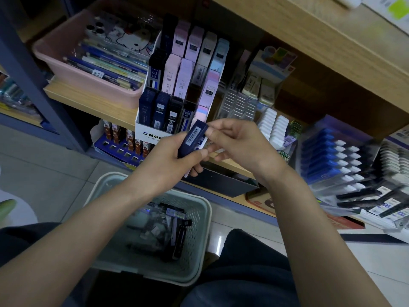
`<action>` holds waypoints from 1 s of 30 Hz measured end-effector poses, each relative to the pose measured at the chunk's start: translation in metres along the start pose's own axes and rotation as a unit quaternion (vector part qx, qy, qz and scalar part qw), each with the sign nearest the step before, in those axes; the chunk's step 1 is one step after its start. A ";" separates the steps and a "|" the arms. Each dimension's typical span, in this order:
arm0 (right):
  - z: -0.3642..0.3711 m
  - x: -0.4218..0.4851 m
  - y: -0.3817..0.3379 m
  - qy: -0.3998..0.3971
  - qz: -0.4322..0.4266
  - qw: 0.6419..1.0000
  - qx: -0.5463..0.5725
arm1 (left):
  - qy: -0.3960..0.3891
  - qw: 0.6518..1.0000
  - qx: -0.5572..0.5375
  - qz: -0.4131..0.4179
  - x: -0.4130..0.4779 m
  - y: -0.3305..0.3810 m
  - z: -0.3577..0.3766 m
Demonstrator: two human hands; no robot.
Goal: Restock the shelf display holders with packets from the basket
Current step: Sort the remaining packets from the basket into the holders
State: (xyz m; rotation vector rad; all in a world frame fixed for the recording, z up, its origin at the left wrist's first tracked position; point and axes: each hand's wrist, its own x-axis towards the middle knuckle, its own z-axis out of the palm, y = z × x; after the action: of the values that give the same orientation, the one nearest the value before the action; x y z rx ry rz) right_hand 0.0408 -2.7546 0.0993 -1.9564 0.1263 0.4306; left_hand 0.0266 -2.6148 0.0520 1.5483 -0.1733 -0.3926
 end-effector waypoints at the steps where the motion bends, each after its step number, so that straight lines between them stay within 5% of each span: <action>1: -0.001 -0.001 -0.001 0.002 -0.002 1.000 0.013 | -0.001 1.000 -0.016 -0.007 0.000 0.001 0.001; 7: -0.005 0.000 -0.005 0.101 -0.007 0.992 0.076 | 0.050 0.997 -0.050 -0.031 0.002 -0.001 0.002; 14: -0.008 -0.006 0.002 0.020 -0.048 0.996 -0.065 | 0.085 0.996 -0.002 0.019 0.005 -0.004 -0.003; 19: -0.004 -0.007 0.000 -0.003 -0.029 0.999 -0.047 | 0.118 0.990 0.062 0.050 0.003 -0.001 -0.009; 26: 0.003 0.002 -0.009 0.245 -0.189 0.951 -0.012 | 0.203 0.975 0.093 0.009 -0.001 0.002 -0.025; 30: 0.015 0.012 -0.007 0.262 -0.225 0.926 -0.150 | 0.221 0.974 0.048 -0.027 -0.002 0.003 -0.034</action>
State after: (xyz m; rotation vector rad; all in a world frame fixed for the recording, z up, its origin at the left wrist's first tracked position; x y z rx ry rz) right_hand 0.0506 -2.7370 0.0955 -2.2799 -0.0562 -0.4063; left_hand 0.0370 -2.5822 0.0540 1.6999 0.1991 -0.0756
